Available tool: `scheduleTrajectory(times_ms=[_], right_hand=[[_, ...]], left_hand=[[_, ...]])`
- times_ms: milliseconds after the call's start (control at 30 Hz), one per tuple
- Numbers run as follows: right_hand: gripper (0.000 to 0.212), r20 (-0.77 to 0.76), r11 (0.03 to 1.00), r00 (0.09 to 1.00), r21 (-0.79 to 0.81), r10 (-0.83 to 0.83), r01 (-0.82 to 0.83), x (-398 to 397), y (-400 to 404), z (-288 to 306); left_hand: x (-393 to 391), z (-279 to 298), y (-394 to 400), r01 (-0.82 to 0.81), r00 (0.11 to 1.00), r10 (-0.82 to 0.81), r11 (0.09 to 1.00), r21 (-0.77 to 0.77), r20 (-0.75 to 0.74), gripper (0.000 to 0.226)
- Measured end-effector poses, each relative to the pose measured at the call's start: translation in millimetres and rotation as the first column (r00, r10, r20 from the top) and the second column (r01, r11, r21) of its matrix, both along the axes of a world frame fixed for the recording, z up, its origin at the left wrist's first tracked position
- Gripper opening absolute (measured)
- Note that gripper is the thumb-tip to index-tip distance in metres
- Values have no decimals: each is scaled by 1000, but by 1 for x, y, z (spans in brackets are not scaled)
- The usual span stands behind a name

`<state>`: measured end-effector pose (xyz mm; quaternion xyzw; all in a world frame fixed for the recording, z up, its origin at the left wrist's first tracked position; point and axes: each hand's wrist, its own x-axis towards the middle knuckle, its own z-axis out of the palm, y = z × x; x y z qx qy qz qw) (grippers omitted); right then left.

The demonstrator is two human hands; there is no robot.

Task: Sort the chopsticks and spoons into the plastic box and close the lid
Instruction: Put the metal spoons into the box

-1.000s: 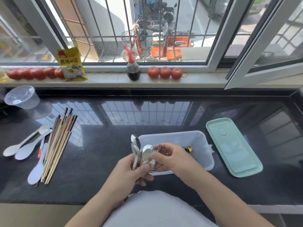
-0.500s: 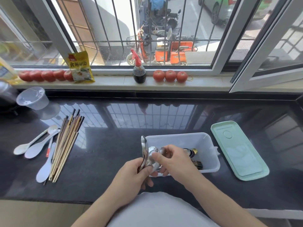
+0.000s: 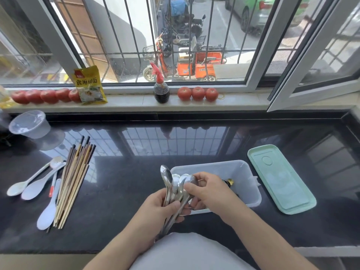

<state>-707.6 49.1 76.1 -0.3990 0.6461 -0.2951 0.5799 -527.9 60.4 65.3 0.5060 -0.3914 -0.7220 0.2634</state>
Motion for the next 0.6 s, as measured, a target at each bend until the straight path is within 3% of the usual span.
scheduleTrajectory(times_ms=[67,133,233,267,300,367,400,467,600], right_hand=[[15,-2,999,1000,27,-28,28,-9,-2,-4],[13,126,999,992,48,-13,7,-25,-5,-5],[14,490,1000,872,-14,7,0,-72,-8,6],[14,497,997,867,-78,44,-6,-91,-9,13],[14,412,989,906,-139,100,-46,-108,-11,20],[12,24,955,969,-179,246,-238,-132,-18,20],[12,-179,919,926,-159,332,-360,-135,-22,14],[19,-429,837,788,-119,442,-534,-127,-31,-12],[43,-682,646,485,-24,548,-763,-113,-50,-86]], left_hand=[[-1,0,-4,-71,996,73,996,48,-44,26],[-2,-2,-9,-155,986,159,985,71,-42,23],[2,-11,-15,-249,955,262,963,-102,139,16],[5,-14,-17,-265,934,296,950,-167,201,14],[8,-17,-20,-289,912,334,935,-205,239,13],[12,-19,-26,-370,880,411,907,-203,236,15],[12,-18,-28,-407,872,441,895,-184,215,16],[6,-17,-29,-423,877,444,895,-142,185,16],[-11,-17,-19,-338,922,349,936,-93,165,12]])
